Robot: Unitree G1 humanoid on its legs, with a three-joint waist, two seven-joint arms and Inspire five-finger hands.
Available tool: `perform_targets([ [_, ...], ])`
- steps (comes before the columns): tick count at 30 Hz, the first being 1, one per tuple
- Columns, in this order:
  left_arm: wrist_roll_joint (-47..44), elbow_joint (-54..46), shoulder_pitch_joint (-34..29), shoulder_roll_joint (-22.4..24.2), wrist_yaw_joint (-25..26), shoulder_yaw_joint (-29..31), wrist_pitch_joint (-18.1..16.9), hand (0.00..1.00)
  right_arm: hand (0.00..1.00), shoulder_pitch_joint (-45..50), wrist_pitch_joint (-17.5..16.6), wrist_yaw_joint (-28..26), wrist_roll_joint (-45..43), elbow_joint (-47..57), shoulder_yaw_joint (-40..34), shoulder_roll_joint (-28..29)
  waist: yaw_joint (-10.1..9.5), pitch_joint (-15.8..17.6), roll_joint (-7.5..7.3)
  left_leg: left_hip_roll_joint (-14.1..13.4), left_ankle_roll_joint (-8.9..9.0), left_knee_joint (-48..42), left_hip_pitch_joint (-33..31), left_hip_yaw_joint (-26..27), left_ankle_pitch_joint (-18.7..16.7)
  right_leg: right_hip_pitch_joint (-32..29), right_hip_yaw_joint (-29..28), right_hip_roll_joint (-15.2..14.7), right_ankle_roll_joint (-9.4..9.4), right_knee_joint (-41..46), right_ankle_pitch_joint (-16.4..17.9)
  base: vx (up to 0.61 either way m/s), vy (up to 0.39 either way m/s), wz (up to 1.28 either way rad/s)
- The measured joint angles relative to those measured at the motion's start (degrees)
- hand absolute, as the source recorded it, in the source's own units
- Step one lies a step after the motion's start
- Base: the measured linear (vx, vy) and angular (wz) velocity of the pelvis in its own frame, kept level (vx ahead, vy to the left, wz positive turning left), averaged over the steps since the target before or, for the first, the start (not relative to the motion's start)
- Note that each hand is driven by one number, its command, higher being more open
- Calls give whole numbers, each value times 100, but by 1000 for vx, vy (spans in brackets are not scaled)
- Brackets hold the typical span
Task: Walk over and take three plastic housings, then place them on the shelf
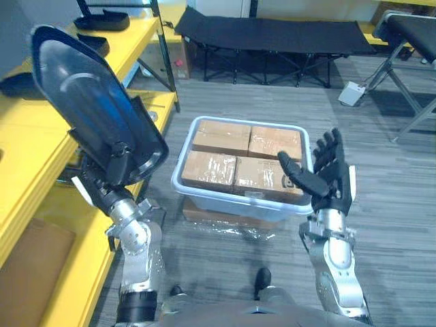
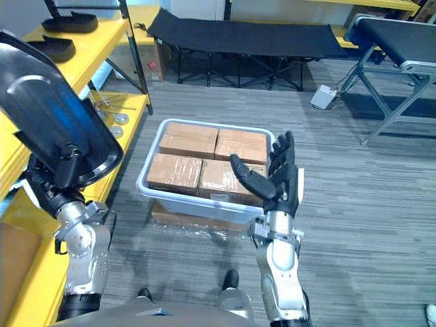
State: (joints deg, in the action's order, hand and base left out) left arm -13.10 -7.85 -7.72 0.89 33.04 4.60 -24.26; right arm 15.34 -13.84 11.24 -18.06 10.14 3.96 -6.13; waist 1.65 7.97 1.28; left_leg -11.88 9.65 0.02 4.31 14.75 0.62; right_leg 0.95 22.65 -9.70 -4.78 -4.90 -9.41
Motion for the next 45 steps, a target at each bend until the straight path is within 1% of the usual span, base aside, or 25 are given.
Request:
perform_targets([
  [1,4,-204,-176,0,-123,-4,-47,0,100,6,124,-142,-54,-131,3,0,-14,-19,29,-2,-5,-3,-36,-68,3,12,87,-6,0,0,0,-27,1,24],
  [3,0,-432,-328,1,-330,-15,-54,0,100,6,185,-254,-52,-295,23,-2,-58,-48,69,-6,-20,-93,-200,-259,15,19,251,-17,0,1,-1,-22,2,38],
  [7,-16,-883,-654,0,-717,143,-53,0,100,-171,186,-328,-3,-684,236,-39,-337,-79,112,10,-63,-177,-405,-757,123,173,720,-30,-3,3,-3,7,1,59],
  [9,-82,-1111,-834,8,-813,421,-53,0,100,-514,197,-325,267,-1039,531,-90,-546,-98,114,40,-48,-189,-445,-992,142,310,953,-41,-9,3,22,2,3,59],
  [11,-259,-1304,-961,15,-913,686,-53,0,100,-764,216,-252,461,-1180,819,-90,-717,-171,108,88,-52,-194,-575,-1243,182,364,1196,-67,-33,3,55,1,6,64],
  [14,-550,-1555,-1306,75,-1080,1084,-55,0,100,-1155,247,-65,643,-1291,1163,-84,-1065,-256,93,222,-75,-176,-641,-1642,222,574,1554,-140,-102,4,107,8,16,67],
  [16,-780,-1673,-1537,137,-1228,1256,-61,0,100,-1345,257,0,640,-1293,1243,-83,-1220,-312,56,302,-77,-171,-695,-1793,224,639,1722,-197,-170,4,174,-6,19,49],
  [20,-1143,-1781,-1786,230,-1473,1565,-72,0,100,-1704,313,131,632,-1332,1224,-91,-1422,-367,-28,359,-84,-171,-773,-1939,231,674,1842,-225,-173,34,209,10,14,23],
  [24,-1154,-1781,-1804,303,-1619,1548,-70,0,100,-1759,396,96,632,-1334,1211,-102,-1396,-402,-53,359,-117,-190,-764,-1953,259,746,1864,-217,-159,36,225,3,-5,3],
  [26,-1153,-1780,-1782,303,-1811,1454,-50,0,100,-1737,607,53,576,-1333,1128,-151,-1342,-398,-45,379,-194,-188,-813,-1997,280,836,2017,-214,-175,37,272,-38,-15,26],
  [28,-1147,-1780,-1756,302,-1927,1395,-41,0,100,-1696,631,61,577,-1333,1075,-181,-1280,-397,-40,407,-381,-211,-917,-1987,306,873,2158,-224,-217,37,309,-36,-9,61],
  [29,-1152,-1767,-1705,298,-2060,1321,-37,0,100,-1634,632,80,581,-1330,995,-233,-1167,-394,-36,391,-636,-263,-1092,-1770,368,924,2371,-238,-248,37,336,-29,5,108],
  [30,-1151,-1749,-1676,297,-2159,1253,-37,0,100,-1591,636,123,587,-1332,936,-287,-1109,-366,9,326,-720,-325,-1192,-1485,425,980,2534,-239,-260,42,344,-18,31,117],
  [31,-1152,-1719,-1691,300,-2228,1150,-37,0,100,-1543,634,171,606,-1335,888,-346,-1099,-306,100,248,-666,-369,-1201,-1174,530,1025,2638,-270,-275,117,366,-12,52,69],
  [32,-1152,-1712,-1716,306,-2245,1124,-37,0,100,-1531,633,178,619,-1345,883,-352,-1132,-278,147,250,-604,-369,-1193,-1165,566,1029,2643,-292,-287,162,382,-3,90,33],
  [34,-1143,-1711,-1728,302,-2275,1074,-41,0,100,-1462,630,150,769,-1371,907,-279,-1162,-240,211,318,-574,-366,-1178,-1165,578,1001,2619,-435,-329,363,468,-7,113,9],
  [36,-1125,-1711,-1722,254,-2340,986,-46,0,100,-1378,571,25,759,-1371,906,-276,-1112,-231,200,372,-556,-369,-1173,-1165,562,964,2513,-548,-397,593,612,-13,87,12],
  [37,-1125,-1711,-1695,160,-2409,897,-49,0,100,-1331,508,-71,699,-1370,897,-291,-1056,-219,182,423,-573,-368,-1180,-1176,553,866,2206,-611,-452,824,798,-42,71,28],
  [38,-1125,-1710,-1650,18,-2511,780,-48,0,100,-1252,408,-146,615,-1366,858,-302,-971,-208,164,491,-591,-365,-1205,-1252,557,728,1699,-618,-495,1096,1065,-62,61,43],
  [39,-1123,-1710,-1614,-59,-2573,711,-47,0,100,-1187,335,-182,599,-1365,821,-300,-906,-201,151,556,-613,-360,-1221,-1346,572,673,1431,-611,-501,1233,1208,-54,24,76],
  [40,-1119,-1680,-1489,-212,-2741,562,-35,0,100,-1018,179,-240,605,-1359,725,-308,-784,-204,133,699,-658,-310,-1241,-1538,607,579,989,-603,-492,1505,1514,-45,-13,90],
  [41,-1115,-1651,-1376,-315,-2856,450,-34,0,100,-897,93,-237,656,-1352,661,-313,-713,-206,129,797,-701,-250,-1270,-1636,647,518,772,-605,-490,1680,1701,-36,-35,105],
  [42,-1107,-1632,-1238,-423,-3001,349,-34,0,100,-801,27,-224,740,-1350,602,-315,-661,-202,143,876,-748,-162,-1295,-1695,732,441,662,-631,-465,1844,1862,-24,-37,74],
  [43,-1101,-1633,-1177,-466,-3039,303,-34,0,100,-782,8,-224,768,-1350,597,-320,-656,-199,155,892,-755,-134,-1321,-1698,810,413,699,-655,-461,1897,1880,-6,-27,58],
  [45,-1023,-1632,-1026,-556,-3052,149,-34,0,100,-827,-114,-234,848,-1351,610,-346,-740,-100,232,907,-632,-76,-1418,-1771,1002,318,773,-663,-475,1988,1854,6,-22,25],
])
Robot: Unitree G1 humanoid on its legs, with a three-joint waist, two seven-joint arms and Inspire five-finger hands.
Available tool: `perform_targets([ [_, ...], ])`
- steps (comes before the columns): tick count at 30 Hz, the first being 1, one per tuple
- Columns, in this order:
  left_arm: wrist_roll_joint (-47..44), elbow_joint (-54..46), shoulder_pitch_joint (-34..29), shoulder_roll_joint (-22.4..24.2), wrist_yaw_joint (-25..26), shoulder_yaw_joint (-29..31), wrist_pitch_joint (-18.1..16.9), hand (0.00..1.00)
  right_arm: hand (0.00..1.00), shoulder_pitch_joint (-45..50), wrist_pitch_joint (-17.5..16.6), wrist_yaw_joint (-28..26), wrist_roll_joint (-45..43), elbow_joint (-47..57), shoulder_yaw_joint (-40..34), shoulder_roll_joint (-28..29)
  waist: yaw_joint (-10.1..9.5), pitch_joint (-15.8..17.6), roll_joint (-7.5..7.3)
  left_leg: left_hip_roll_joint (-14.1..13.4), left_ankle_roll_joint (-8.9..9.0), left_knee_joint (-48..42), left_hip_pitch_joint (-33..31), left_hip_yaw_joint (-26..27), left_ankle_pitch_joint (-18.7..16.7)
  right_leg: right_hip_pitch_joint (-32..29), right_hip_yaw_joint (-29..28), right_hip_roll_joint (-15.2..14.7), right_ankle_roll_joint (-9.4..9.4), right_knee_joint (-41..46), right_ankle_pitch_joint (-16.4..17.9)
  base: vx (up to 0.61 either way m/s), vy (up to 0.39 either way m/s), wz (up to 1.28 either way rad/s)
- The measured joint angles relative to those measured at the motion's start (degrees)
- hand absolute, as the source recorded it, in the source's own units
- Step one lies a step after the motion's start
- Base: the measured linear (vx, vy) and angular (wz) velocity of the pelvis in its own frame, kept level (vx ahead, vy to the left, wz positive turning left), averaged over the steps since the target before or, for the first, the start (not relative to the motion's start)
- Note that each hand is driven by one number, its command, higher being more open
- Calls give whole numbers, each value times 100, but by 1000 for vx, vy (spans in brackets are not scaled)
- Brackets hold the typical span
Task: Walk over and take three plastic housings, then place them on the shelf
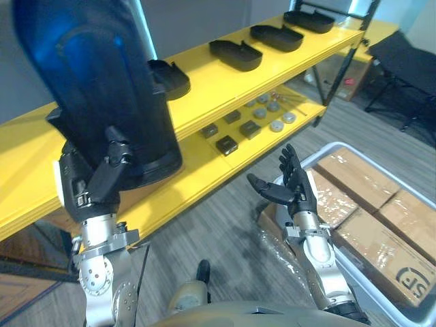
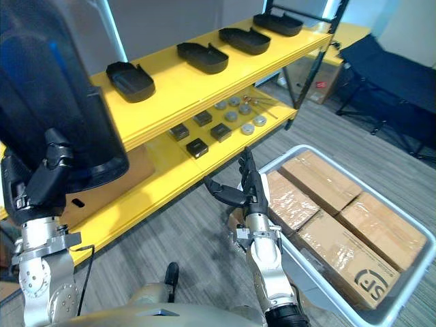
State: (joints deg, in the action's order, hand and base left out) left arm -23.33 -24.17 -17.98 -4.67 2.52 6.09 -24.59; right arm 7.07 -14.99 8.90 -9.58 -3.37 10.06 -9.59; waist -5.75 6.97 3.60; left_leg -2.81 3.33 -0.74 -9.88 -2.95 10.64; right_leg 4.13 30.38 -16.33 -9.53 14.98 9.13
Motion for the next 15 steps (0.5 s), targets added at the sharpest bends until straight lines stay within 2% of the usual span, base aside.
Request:
perform_targets([
  [4,99,28,-73,26,279,-88,111,0,100,-233,-204,-247,35,28,275,-153,-66,173,5,-30,30,-2,-3,0,26,-28,-13,12,23,44,15,-30,-43,1],
  [6,91,176,-87,32,434,-67,113,0,100,-242,-382,-541,30,228,354,-200,-91,298,-19,-47,33,-16,18,0,18,-25,-32,17,93,103,77,-56,-40,-1],
  [9,92,197,-267,35,486,-48,113,0,100,-240,-530,-765,4,322,370,-199,-111,408,-120,-45,-21,-167,-5,14,-121,-10,-51,-2,65,134,152,-66,-15,-1],
  [12,101,197,-396,52,465,4,114,0,100,-239,-583,-821,-37,335,322,-189,-114,459,-199,40,-57,-769,-250,25,-462,33,-43,-98,20,244,247,-30,36,9],
  [13,103,196,-412,110,428,138,117,0,100,-239,-582,-801,-24,335,292,-192,-146,464,-205,96,-76,-1198,-416,38,-719,89,-5,-170,-43,307,313,4,76,16],
  [15,99,188,-403,201,331,307,120,0,100,-236,-582,-657,10,334,280,-174,-182,470,-223,178,-149,-1707,-607,132,-1018,221,71,-289,-166,356,410,38,136,36],
])
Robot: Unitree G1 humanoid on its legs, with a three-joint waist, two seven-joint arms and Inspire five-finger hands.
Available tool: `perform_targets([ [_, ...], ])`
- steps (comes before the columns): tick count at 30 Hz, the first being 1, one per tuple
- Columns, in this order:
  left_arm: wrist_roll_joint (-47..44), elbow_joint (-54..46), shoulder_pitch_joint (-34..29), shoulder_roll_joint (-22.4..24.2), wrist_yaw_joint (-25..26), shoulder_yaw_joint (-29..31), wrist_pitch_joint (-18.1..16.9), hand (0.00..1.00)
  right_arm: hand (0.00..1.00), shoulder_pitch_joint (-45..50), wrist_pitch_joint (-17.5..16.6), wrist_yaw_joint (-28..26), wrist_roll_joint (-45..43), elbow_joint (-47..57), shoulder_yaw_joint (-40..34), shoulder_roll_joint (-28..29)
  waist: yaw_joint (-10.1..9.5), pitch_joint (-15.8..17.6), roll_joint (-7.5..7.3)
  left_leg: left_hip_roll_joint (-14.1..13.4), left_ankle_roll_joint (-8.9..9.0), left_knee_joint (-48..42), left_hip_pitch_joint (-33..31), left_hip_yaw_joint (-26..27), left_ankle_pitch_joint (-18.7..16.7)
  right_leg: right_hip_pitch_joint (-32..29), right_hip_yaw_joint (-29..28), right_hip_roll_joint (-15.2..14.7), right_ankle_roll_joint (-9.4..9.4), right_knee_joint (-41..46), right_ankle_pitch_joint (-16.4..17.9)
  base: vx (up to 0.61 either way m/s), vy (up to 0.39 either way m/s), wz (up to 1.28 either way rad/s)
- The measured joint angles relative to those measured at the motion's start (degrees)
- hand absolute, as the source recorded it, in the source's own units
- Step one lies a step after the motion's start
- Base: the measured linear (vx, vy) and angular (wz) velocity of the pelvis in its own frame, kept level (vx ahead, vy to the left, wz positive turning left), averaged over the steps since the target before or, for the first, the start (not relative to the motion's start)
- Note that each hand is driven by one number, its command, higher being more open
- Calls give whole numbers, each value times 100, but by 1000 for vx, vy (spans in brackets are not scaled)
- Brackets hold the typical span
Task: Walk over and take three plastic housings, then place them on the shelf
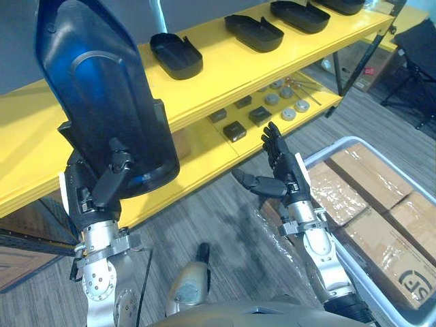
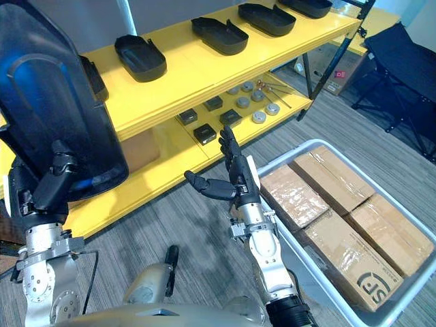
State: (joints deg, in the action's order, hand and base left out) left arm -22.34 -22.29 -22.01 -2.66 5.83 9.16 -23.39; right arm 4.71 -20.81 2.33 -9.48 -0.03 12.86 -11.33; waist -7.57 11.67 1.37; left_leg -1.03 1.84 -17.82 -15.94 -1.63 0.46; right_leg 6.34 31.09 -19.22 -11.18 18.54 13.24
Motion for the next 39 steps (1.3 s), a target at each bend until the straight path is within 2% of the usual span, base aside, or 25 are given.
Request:
perform_targets([
  [1,-7,-19,-1,25,-83,131,13,0,100,4,3,154,96,0,-18,37,-23,42,-90,59,-169,-392,-64,168,-248,115,14,-103,-95,-18,76,59,162,45],
  [2,-8,-32,-4,25,-122,193,20,0,100,11,4,225,169,-1,-38,64,-33,47,-101,61,-266,-603,-77,291,-381,229,9,-129,-150,-58,109,73,134,40],
  [3,-9,-43,-16,21,-191,283,21,0,100,44,5,339,242,0,-56,96,-82,21,-117,111,-216,-785,-71,395,-646,417,-12,-144,-252,-49,177,134,88,35],
  [4,-8,-51,6,14,-235,359,25,0,100,81,4,430,242,17,-74,133,-90,-11,-201,213,-237,-897,-80,360,-768,369,-246,-212,-229,413,187,222,101,62],
  [5,-23,-51,60,93,-237,363,64,0,100,88,2,553,248,16,-118,161,-57,-50,-206,346,-332,-966,-94,206,-855,-114,-618,-427,-20,1367,-80,257,175,72],
  [6,0,-68,64,81,-231,413,67,0,100,76,0,611,252,15,-155,242,-49,-66,-240,439,-363,-805,-4,160,-847,-497,-1067,-497,105,2056,-546,216,165,66],
  [7,-1,-75,73,50,-222,446,67,0,100,54,-1,618,257,14,-171,293,-36,-53,-269,488,-402,-679,87,115,-832,-649,-1258,-530,140,2350,-806,237,149,51],
  [8,-4,-76,108,10,-159,483,83,0,100,-1,-18,625,417,11,-227,375,20,-48,-292,572,-515,-464,278,-75,-782,-954,-1504,-494,156,2969,-787,288,59,45],
  [9,-9,-76,164,12,-55,489,91,0,100,-67,-105,556,536,11,-306,358,57,-28,-254,589,-572,-268,544,-221,-755,-1173,-1582,-311,368,3315,-331,290,41,46],
  [10,-8,-76,196,9,-22,487,91,0,100,-113,-146,532,606,16,-351,326,91,-18,-225,589,-577,-167,690,-318,-752,-1237,-1572,-181,465,3336,-181,345,20,49],
  [12,-7,-76,486,-92,53,389,91,0,100,-357,-253,429,651,163,-610,127,241,-18,-184,588,-587,130,1176,-689,-778,-1640,-1590,343,908,2940,117,334,-27,75],
  [14,-5,-76,783,-187,133,146,92,0,100,-461,-400,438,577,596,-926,-75,382,-29,-125,574,-558,82,1260,-1093,-893,-2033,-1960,739,951,2233,136,248,-117,124],
  [15,-5,-76,888,-200,163,17,91,0,100,-566,-536,461,578,909,-1101,-212,498,-40,-100,569,-447,-17,1306,-1362,-933,-2172,-2354,969,871,1645,46,263,-168,134],
  [16,-6,-76,901,-197,169,-39,94,0,100,-616,-588,471,582,1073,-1179,-268,525,-44,-107,572,-375,-41,1357,-1485,-983,-2167,-2483,1045,809,1295,-37,286,-231,125],
  [18,-12,-76,880,-236,162,-155,99,0,100,-744,-696,580,595,1503,-1285,-317,557,-199,-326,682,-172,-54,1467,-1621,-1117,-1995,-2498,937,916,436,-713,327,-326,115],
  [19,-12,-5,890,-195,75,-177,107,0,100,-931,-802,669,601,1661,-1314,-372,572,-357,-443,603,-46,-135,1472,-1480,-1333,-1688,-2206,806,742,22,-1159,331,-365,98],
  [20,-29,-9,819,-119,68,-209,156,0,100,-1025,-795,666,611,1657,-1309,-426,519,-404,-289,372,0,-181,1439,-1235,-1379,-1549,-2058,955,817,-143,-1229,306,-346,101],
  [22,-56,-8,795,-57,-94,-269,266,0,100,-1090,-781,684,602,1629,-1460,-518,464,-513,-20,-271,28,29,1477,-202,-1327,-986,-1513,1249,932,-869,-1302,210,-252,84],
  [25,-63,-29,846,-49,-271,-264,259,0,100,-968,-749,667,569,1630,-1715,-518,469,-551,39,-497,104,513,1600,488,-1000,-796,-1138,1268,982,-1181,-1351,167,-166,71],
  [26,-63,-38,846,-52,-331,-259,250,0,100,-862,-680,625,451,1622,-1831,-493,449,-555,59,-501,194,734,1663,561,-865,-796,-1077,1258,982,-1195,-1351,114,-60,33],
  [31,-7,-38,830,-55,-320,-259,251,0,100,-436,-451,363,79,1464,-1919,-293,467,-559,52,-394,176,847,1752,596,-822,-673,-1125,1212,903,-1384,-1406,41,27,2],
  [33,-7,-34,741,-60,-325,-257,256,0,100,-229,-401,151,-164,1313,-1910,-66,471,-496,33,-360,116,246,1574,667,-910,-600,-1220,1192,943,-1403,-1347,-22,51,-8],
  [36,-12,51,718,-56,-334,-264,255,0,100,10,-348,48,-220,1067,-1914,45,477,-174,1,-430,135,-1370,1057,709,-989,-231,-1266,1042,961,-1458,-1322,-71,94,-5],
  [38,-7,79,661,-54,-339,-281,244,0,100,163,-350,24,-226,1072,-1932,52,514,-193,36,-666,-140,-1295,1019,838,-1164,-215,-1267,1017,918,-1449,-1292,-90,119,-2],
  [39,-4,127,662,-54,-330,-286,216,0,100,212,-350,-50,-290,1072,-1948,74,622,-181,7,-865,-229,-1226,920,836,-1208,-225,-1271,882,884,-1404,-1266,-52,193,7],
])
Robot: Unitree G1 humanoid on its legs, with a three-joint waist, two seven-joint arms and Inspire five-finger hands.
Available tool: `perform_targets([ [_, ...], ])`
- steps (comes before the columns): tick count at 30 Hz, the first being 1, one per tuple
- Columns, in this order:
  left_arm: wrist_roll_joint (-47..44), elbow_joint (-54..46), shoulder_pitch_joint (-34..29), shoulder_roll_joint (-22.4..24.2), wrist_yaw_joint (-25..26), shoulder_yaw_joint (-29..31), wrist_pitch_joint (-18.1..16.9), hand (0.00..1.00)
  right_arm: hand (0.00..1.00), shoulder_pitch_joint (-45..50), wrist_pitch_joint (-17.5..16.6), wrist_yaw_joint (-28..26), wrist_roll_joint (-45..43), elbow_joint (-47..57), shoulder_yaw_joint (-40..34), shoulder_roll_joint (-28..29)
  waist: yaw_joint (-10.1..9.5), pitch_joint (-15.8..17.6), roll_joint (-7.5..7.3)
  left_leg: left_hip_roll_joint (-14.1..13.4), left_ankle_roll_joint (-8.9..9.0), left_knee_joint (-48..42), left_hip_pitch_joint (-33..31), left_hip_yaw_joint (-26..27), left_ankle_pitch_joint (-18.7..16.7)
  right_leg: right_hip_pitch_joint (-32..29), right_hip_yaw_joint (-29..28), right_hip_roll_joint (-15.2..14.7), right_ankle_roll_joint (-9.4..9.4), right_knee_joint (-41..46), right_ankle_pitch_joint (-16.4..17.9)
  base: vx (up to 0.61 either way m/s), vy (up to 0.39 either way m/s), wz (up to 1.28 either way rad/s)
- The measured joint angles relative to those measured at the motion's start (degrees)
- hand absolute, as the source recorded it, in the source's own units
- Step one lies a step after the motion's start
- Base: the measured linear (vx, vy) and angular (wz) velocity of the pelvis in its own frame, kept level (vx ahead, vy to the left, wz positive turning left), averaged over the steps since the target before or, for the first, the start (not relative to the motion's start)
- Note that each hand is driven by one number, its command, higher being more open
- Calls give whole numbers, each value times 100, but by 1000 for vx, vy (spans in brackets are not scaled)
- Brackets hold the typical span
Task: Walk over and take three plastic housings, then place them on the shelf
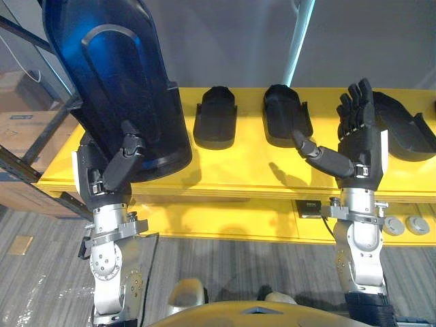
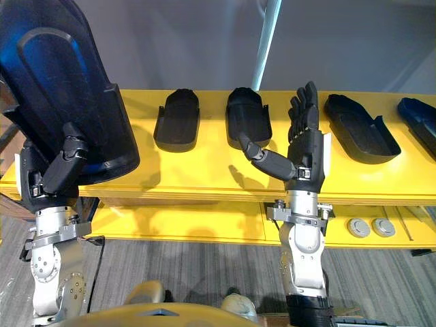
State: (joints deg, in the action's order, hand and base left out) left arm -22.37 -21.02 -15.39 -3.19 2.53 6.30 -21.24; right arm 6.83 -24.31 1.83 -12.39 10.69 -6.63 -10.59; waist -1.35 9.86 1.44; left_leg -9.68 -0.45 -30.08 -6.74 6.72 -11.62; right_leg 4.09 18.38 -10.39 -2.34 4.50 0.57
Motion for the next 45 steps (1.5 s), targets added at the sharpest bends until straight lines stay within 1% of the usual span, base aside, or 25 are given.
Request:
perform_targets([
  [2,6,123,31,-6,37,-112,-17,0,100,2,-2,-97,-206,2,8,50,159,91,-206,-159,-124,147,-110,2,229,-76,-110,-478,-126,246,93,-20,255,-1],
  [3,52,233,30,0,85,-272,-16,0,100,10,-10,-129,-368,3,-5,51,181,136,-304,-306,-92,331,-120,-17,502,-133,-255,-810,-214,390,151,-16,364,-27],
  [4,114,342,26,9,82,-412,-9,0,100,18,-25,-135,-520,2,12,68,186,135,-309,-439,-58,528,-116,-66,759,-191,-359,-1093,-262,501,181,-18,516,-37],
  [6,291,359,-12,16,49,-492,-10,0,100,18,-37,-130,-743,-2,161,106,167,126,-289,-509,2,588,-87,-334,1054,-328,-641,-1372,-403,683,219,-14,519,-40],
  [7,512,359,-80,23,53,-508,-10,0,100,18,-102,-109,-776,-45,350,128,168,63,-180,-486,181,493,-64,-630,1252,-406,-880,-1463,-506,709,214,-13,592,-48],
  [8,793,349,-170,32,111,-525,-10,0,100,21,-181,-76,-779,-81,532,123,167,-90,74,-472,224,441,-65,-751,1429,-466,-1030,-1470,-516,651,210,-10,627,-42],
  [9,917,330,-226,10,113,-521,-10,0,100,21,-200,-63,-783,-92,612,151,166,-162,158,-465,395,410,-54,-672,1097,-469,-1076,-1499,-550,573,188,21,682,-8],
  [10,969,272,-314,-97,75,-525,6,0,100,84,-209,40,-759,-86,775,363,192,-343,122,-285,885,482,11,-431,407,-350,-1136,-1714,-563,223,126,72,685,37],
  [11,946,225,-313,-196,35,-473,14,0,100,116,-223,176,-635,-107,872,611,220,-349,-157,-92,1193,501,-56,-180,102,-232,-1248,-1925,-445,9,-483,56,713,36],
  [12,936,260,-303,-266,-1,-399,28,0,100,124,-191,246,-575,-134,980,667,122,-315,-285,53,1117,422,-55,-107,31,-289,-1198,-2062,-566,-14,-907,-3,651,7],
  [13,886,300,-410,-274,12,-252,138,0,100,148,-130,271,-414,-177,1184,653,-2,-326,-276,58,992,307,-28,-27,-80,-311,-1036,-2016,-600,-190,-1904,-62,496,-41],
  [14,874,294,-513,-313,31,-58,157,0,100,106,-133,253,-227,-159,1306,646,-69,-281,-200,-1,837,440,106,170,-113,-359,-794,-1933,-400,-205,-2365,-68,445,-43],
  [15,872,300,-517,-368,61,44,171,0,100,96,-136,248,-141,-127,1325,654,-95,-290,-212,-40,751,549,182,240,-84,-460,-639,-1859,-329,168,-2076,-24,326,-35],
  [16,841,296,-517,-460,125,230,175,0,100,88,-144,247,-64,-58,1324,610,-109,-355,-270,11,601,874,341,365,11,-611,-251,-1669,-265,1020,-1179,10,302,-18],
  [17,669,254,-474,-529,229,351,175,0,100,75,-148,252,19,71,1220,548,-96,-427,-232,29,505,1174,402,385,146,-678,-135,-1170,-372,1717,-200,43,218,-12],
  [18,631,249,-459,-534,243,362,175,0,100,75,-148,253,18,108,1194,542,-92,-438,-219,32,484,1219,392,387,170,-687,-138,-1065,-377,1802,-63,43,185,0],
  [19,493,232,-388,-544,225,330,175,0,100,74,-151,250,18,250,1088,530,-27,-465,-181,81,452,1388,342,321,280,-702,-143,-685,-374,1937,360,26,123,8],
  [20,467,232,-330,-528,225,296,179,0,100,79,-152,246,22,325,1035,531,15,-469,-171,135,473,1470,314,279,359,-698,-142,-565,-363,1895,485,30,133,3],
  [23,495,234,-67,-315,319,249,417,0,100,109,-135,245,30,362,896,528,108,-498,-233,414,401,1723,285,341,599,-482,-122,-546,-379,1083,478,20,86,0],
  [26,498,232,-3,-144,390,245,421,0,100,63,-128,246,25,314,821,356,138,-451,-160,392,437,1741,253,350,639,-191,-105,-418,-594,384,309,-13,-50,-3],
  [28,500,224,-2,-83,394,145,424,0,100,63,-104,298,30,299,712,310,145,-421,-104,315,491,1849,282,327,714,-132,-54,-315,-534,259,249,-54,-56,4],
  [32,503,-87,-1,-84,332,1,718,0,100,48,-104,296,37,301,731,312,151,-418,-103,217,575,2158,334,347,901,-118,-56,-148,-419,1,112,-54,-58,-4],
  [38,486,-96,44,-125,376,-279,1653,0,100,78,28,116,30,305,794,314,170,-411,-109,236,584,2529,526,468,1118,-117,-134,-126,-451,-120,16,-12,-11,-7],
  [42,511,369,378,-128,792,-496,2203,0,100,117,39,13,25,304,990,317,201,-410,-108,262,584,2729,571,480,1230,-143,-137,-126,-456,-156,-12,1,-2,-1],
  [45,510,762,577,-136,1091,-493,2415,0,100,116,41,-141,12,305,1168,314,267,-409,-109,282,582,2865,671,532,1278,-135,-160,-135,-457,-156,-13,6,4,-6],
])
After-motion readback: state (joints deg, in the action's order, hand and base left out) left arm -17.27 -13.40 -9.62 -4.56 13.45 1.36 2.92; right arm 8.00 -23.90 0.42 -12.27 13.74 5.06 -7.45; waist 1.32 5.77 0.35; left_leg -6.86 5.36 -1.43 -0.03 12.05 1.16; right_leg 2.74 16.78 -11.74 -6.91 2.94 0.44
